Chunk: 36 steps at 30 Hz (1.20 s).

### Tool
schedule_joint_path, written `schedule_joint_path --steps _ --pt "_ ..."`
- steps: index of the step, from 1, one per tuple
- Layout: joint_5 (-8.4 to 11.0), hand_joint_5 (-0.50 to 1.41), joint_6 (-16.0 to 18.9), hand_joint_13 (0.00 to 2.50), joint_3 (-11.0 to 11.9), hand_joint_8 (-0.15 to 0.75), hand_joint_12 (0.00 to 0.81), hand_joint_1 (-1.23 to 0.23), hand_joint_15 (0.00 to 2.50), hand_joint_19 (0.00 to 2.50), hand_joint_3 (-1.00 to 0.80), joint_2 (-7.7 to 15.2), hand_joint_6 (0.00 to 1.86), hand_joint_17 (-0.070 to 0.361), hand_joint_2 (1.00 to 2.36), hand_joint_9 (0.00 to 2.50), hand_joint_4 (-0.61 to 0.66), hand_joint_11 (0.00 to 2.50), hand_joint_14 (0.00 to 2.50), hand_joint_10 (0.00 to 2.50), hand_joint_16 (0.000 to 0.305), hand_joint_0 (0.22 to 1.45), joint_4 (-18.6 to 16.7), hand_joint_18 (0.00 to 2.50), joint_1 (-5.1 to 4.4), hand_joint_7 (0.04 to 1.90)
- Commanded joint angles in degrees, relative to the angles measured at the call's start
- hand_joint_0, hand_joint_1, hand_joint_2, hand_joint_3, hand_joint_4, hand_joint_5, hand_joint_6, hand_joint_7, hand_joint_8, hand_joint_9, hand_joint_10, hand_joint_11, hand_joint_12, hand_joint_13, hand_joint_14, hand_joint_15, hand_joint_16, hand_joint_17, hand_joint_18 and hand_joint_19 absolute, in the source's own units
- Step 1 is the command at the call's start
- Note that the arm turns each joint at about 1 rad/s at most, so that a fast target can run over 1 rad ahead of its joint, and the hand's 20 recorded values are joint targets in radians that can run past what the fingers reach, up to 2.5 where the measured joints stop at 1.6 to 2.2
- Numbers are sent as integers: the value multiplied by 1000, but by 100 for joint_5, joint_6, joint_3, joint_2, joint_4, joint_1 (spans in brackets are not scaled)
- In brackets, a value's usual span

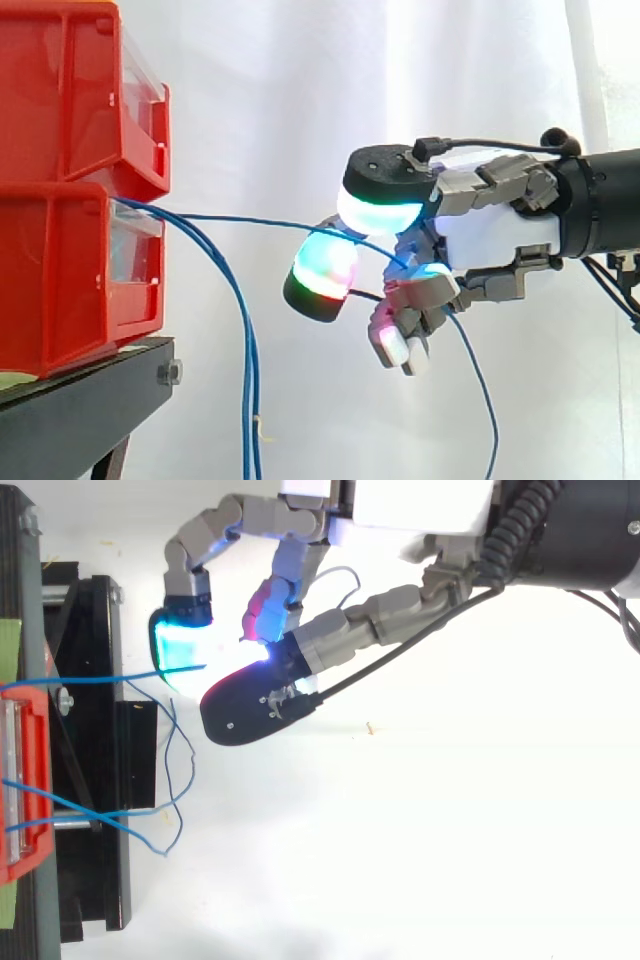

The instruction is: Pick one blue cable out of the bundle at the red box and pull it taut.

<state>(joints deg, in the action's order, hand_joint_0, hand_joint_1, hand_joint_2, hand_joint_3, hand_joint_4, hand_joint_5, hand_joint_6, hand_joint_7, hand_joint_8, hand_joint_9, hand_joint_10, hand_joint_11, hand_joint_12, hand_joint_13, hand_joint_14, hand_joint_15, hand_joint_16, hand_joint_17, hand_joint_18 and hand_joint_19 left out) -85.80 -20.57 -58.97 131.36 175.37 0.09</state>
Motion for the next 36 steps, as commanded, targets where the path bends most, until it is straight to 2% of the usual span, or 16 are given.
schedule_joint_path --steps 1,6,15,24,27,29,31,33,36 --pt "10 -78 0 996 0 381 409 -652 592 656 -393 -5 768 122 1008 1280 84 1203 16 7 54 536 33 878 -9 924" --pt "10 -90 0 998 0 379 408 -683 594 653 -408 -5 826 121 1007 1277 85 1213 18 7 54 545 68 876 -26 887" --pt "10 -96 0 1019 0 380 394 -723 598 640 -284 -5 900 114 1016 1282 77 1225 17 6 51 599 112 927 -17 901" --pt "10 -100 0 1020 9 380 395 -837 590 628 -238 -31 916 113 1018 1261 77 1226 19 5 50 629 112 945 -53 871" --pt "10 -100 0 1005 9 385 401 -734 595 641 -340 -58 903 118 1012 1252 108 1193 18 7 52 557 112 920 -44 845" --pt "10 -94 0 998 9 389 410 -554 583 665 -407 -58 873 122 1007 1269 94 1163 16 8 54 538 121 893 -44 873" --pt "10 -92 0 985 9 388 408 -456 591 674 -392 -67 854 122 1009 1271 84 1131 18 9 54 556 129 867 -44 900" --pt "2 -91 0 980 0 381 409 -440 601 687 -363 -75 839 121 1011 1265 92 1110 18 9 54 574 129 851 -44 908" --pt "2 -91 0 976 9 383 411 -495 591 692 -291 -75 816 120 1014 1247 105 1128 18 11 53 585 129 845 -44 917"
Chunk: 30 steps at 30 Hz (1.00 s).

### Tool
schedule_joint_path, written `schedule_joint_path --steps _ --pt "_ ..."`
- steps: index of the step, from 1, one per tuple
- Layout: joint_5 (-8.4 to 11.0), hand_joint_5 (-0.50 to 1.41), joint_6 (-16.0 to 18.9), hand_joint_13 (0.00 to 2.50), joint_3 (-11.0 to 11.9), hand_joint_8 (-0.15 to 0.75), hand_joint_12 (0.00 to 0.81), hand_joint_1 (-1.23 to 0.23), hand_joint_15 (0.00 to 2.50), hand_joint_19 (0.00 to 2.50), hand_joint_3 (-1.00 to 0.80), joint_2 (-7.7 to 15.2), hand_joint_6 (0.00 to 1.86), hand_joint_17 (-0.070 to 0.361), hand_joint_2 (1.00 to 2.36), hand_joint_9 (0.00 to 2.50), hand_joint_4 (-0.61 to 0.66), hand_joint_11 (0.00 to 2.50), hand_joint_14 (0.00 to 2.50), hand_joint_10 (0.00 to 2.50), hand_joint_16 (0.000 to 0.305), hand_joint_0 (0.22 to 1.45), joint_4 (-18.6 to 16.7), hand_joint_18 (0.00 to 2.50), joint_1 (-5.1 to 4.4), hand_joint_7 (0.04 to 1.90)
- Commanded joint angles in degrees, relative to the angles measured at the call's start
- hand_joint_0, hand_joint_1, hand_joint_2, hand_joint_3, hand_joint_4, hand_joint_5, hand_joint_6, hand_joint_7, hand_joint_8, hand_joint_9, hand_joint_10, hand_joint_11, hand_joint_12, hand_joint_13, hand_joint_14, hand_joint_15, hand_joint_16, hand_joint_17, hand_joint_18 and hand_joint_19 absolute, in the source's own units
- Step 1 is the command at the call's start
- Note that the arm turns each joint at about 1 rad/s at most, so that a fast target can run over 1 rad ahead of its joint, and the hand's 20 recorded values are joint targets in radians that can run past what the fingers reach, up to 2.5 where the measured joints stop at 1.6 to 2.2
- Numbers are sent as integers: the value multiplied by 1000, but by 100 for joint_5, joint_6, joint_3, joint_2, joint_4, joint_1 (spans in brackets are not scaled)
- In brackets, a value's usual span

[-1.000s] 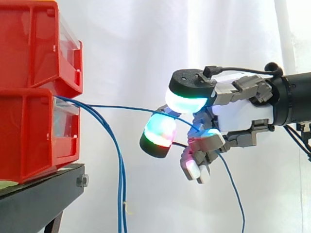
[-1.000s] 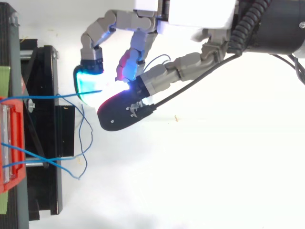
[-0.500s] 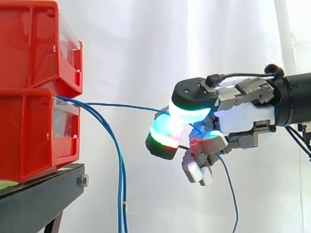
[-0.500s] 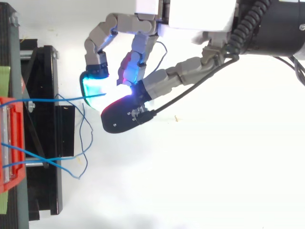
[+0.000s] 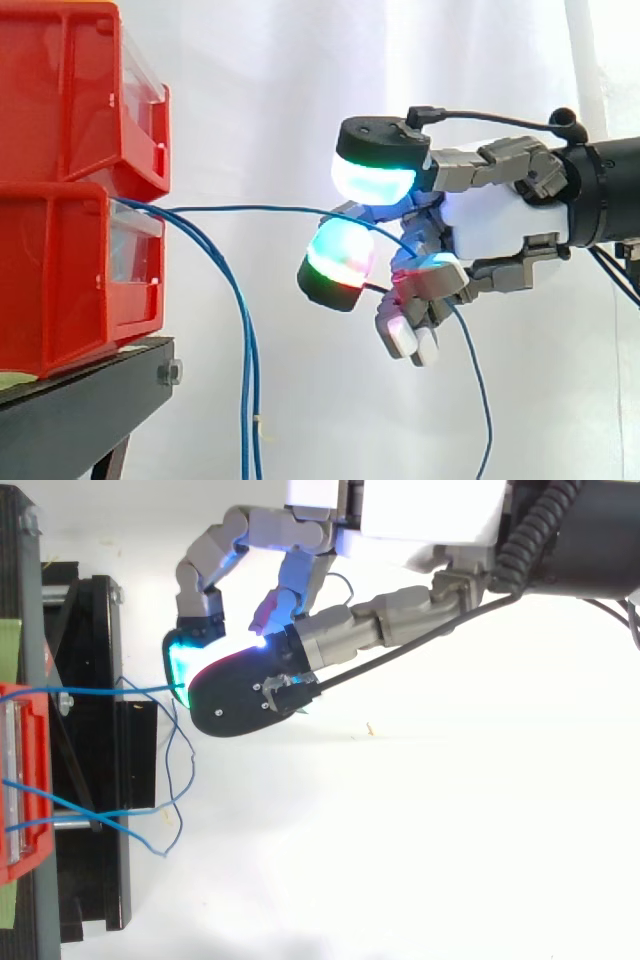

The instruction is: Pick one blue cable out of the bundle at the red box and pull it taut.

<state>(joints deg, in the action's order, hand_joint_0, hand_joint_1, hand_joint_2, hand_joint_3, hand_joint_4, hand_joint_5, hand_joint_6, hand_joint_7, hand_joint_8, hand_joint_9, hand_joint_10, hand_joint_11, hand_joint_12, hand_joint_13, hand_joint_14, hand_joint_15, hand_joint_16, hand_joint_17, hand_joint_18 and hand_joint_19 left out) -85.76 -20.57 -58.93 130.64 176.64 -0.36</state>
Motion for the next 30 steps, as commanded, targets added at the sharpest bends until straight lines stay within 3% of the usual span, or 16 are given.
schedule_joint_path --steps 1,14,18,19,30 --pt "-2 -89 0 989 4 399 422 -539 583 667 -248 -21 814 127 1015 1246 105 1126 18 8 56 584 2 870 1 909" --pt "7 -106 -97 1001 4 424 433 -759 573 621 -147 -65 886 133 1014 1219 129 1146 15 3 59 597 2 941 -8 878" --pt "7 -107 -132 1003 4 423 430 -735 570 618 -167 -65 887 133 1015 1223 149 1155 16 2 59 582 2 948 -8 859" --pt "7 -112 -132 977 4 388 401 -690 588 652 -233 -65 887 119 1017 1210 133 1167 16 9 53 562 2 892 -8 859" --pt "7 -108 -132 976 4 396 417 -648 584 658 -364 -65 875 124 1010 1225 105 1161 18 6 55 537 20 883 -16 876"
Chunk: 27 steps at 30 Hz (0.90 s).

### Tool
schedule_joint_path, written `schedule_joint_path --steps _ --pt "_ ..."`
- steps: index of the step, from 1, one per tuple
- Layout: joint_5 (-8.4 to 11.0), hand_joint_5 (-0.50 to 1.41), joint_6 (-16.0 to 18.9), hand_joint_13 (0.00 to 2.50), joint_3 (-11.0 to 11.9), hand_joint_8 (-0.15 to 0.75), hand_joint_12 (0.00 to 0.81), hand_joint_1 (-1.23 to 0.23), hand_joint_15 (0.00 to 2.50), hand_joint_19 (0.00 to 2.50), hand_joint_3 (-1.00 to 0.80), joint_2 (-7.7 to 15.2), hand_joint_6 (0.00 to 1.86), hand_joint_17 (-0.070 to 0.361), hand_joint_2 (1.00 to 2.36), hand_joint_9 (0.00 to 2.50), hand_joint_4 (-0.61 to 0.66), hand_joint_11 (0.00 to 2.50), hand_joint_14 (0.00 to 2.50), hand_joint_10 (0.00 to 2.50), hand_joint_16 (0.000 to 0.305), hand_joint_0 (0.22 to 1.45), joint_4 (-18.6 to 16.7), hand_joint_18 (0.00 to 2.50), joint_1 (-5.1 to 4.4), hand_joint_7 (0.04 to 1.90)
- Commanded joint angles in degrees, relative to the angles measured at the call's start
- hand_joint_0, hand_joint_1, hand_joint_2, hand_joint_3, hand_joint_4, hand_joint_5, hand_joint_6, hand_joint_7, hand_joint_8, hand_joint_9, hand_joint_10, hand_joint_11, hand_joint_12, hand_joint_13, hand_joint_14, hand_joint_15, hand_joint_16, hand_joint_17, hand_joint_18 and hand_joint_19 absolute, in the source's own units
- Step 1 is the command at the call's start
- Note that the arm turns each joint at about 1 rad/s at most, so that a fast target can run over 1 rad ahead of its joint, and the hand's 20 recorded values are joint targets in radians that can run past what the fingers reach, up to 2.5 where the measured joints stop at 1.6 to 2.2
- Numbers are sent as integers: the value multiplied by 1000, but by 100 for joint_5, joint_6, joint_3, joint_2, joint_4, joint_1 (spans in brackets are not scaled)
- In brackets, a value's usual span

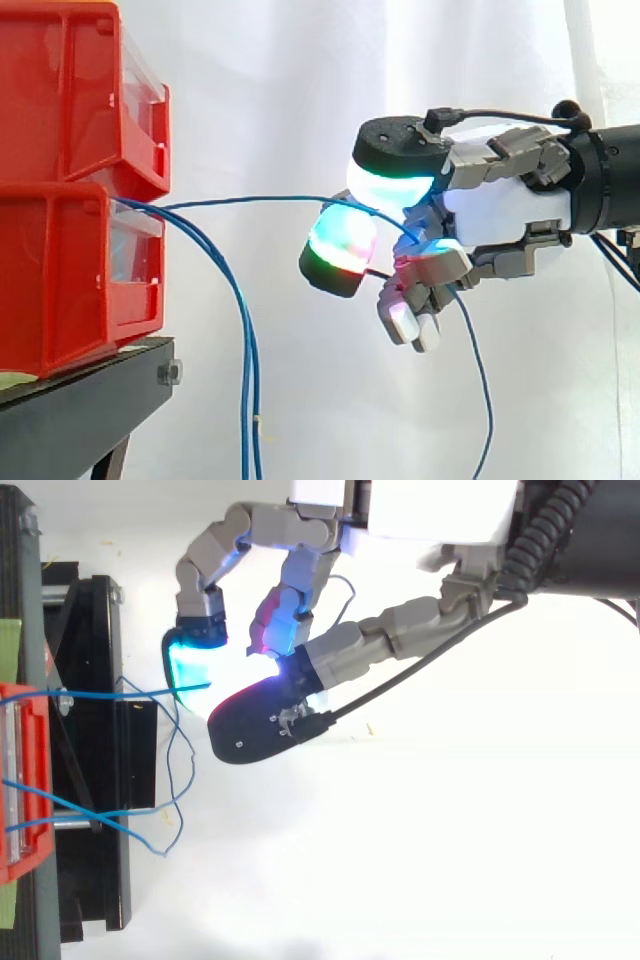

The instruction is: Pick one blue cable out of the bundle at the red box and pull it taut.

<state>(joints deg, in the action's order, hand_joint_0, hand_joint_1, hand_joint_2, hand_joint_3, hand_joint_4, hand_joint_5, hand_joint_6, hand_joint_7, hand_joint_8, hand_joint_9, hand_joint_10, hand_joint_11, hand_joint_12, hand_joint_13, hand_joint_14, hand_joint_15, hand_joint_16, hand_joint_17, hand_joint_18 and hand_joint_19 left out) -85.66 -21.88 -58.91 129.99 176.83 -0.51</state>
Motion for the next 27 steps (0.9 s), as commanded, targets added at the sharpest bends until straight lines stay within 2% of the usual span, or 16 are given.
schedule_joint_path --steps 1,9,21,23,27 --pt "-4 -108 0 978 2 398 417 -644 584 657 -375 0 875 125 1009 1227 105 1143 16 6 55 534 1 884 -2 875" --pt "5 -105 0 974 2 392 408 -657 581 659 -337 0 872 121 1012 1223 90 1165 16 8 54 567 36 870 -2 866" --pt "-4 -94 0 984 -7 404 402 -805 573 619 -162 0 914 116 1020 1219 78 1169 16 6 51 626 36 912 -2 905" --pt "5 -94 0 981 2 406 404 -864 570 613 -127 0 912 118 1019 1216 66 1154 18 7 52 643 36 920 -2 964" --pt "5 -98 0 971 2 400 395 -894 569 609 -90 0 916 115 1022 1217 46 1153 18 3 51 658 36 913 -2 1054"
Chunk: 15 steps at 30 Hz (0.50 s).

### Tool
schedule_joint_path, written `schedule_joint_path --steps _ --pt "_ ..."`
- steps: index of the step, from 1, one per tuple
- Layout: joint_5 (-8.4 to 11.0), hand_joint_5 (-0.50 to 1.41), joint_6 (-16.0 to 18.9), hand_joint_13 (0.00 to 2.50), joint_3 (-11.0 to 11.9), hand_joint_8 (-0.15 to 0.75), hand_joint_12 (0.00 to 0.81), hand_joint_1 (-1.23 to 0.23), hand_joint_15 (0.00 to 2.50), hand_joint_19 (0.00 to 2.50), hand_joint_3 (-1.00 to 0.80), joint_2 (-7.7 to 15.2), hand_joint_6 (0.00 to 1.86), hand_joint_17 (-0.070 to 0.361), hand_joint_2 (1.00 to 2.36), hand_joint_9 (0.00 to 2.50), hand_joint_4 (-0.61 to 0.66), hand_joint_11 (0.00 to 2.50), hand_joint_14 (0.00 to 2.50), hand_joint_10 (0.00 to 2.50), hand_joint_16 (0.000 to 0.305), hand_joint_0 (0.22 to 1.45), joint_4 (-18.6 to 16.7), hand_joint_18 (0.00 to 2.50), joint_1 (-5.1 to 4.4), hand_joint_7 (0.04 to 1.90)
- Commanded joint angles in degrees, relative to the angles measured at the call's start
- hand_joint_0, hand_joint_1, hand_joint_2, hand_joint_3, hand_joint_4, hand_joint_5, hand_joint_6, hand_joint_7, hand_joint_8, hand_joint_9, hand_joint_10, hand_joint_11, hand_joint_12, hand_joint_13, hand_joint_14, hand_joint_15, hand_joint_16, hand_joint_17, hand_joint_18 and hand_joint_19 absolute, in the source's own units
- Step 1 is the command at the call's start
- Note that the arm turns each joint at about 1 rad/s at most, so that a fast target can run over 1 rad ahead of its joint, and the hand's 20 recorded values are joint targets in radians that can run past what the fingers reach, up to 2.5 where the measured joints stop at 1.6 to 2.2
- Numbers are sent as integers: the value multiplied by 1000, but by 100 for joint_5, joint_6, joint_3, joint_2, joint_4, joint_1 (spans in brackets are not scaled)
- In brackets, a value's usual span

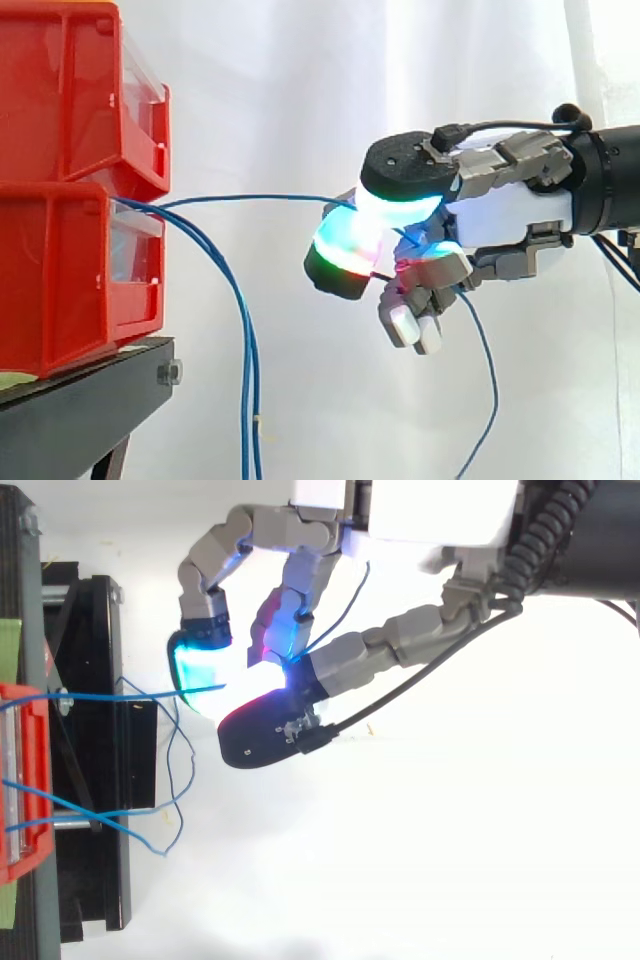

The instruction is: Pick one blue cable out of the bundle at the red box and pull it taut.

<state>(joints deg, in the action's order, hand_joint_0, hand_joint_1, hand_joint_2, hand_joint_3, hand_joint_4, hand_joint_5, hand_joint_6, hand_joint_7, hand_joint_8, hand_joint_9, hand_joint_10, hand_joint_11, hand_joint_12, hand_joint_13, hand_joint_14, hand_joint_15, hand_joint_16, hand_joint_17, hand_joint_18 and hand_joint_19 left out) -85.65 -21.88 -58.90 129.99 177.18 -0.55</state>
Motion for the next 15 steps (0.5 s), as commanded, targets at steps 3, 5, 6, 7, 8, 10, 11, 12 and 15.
schedule_joint_path --steps 3,5,6,7,8,10,11,12,15 --pt "-4 -98 0 968 1 404 400 -869 565 610 -119 -18 927 118 1021 1222 77 1149 18 6 52 635 18 914 3 972" --pt "5 -102 -9 929 1 395 399 -779 563 637 -267 -18 912 117 1016 1202 127 1116 16 11 52 576 45 865 3 924" --pt "-4 -101 -9 925 -8 398 401 -764 564 638 -290 -18 907 118 1015 1202 118 1107 18 9 52 568 53 857 3 920" --pt "-4 -102 -26 922 1 403 410 -738 566 643 -337 -18 898 120 1012 1200 105 1111 16 9 54 545 71 853 3 918" --pt "-4 -108 -35 925 1 410 417 -695 561 639 -384 -18 887 124 1009 1207 95 1103 17 7 55 524 71 851 3 910" --pt "-4 -107 -53 929 1 418 427 -616 558 643 -435 -18 884 129 1004 1212 91 1094 14 7 57 506 71 849 3 866" --pt "-4 -108 -62 927 1 420 429 -570 557 653 -440 -18 880 129 1004 1216 89 1085 16 7 57 502 71 839 -6 875" --pt "5 -107 -62 927 1 422 429 -568 552 645 -439 -18 880 130 1005 1216 80 1085 16 8 58 502 71 838 -6 870" --pt "5 -107 -62 919 1 412 424 -532 562 662 -415 -18 877 126 1007 1214 70 1093 15 8 56 524 71 822 -6 888"
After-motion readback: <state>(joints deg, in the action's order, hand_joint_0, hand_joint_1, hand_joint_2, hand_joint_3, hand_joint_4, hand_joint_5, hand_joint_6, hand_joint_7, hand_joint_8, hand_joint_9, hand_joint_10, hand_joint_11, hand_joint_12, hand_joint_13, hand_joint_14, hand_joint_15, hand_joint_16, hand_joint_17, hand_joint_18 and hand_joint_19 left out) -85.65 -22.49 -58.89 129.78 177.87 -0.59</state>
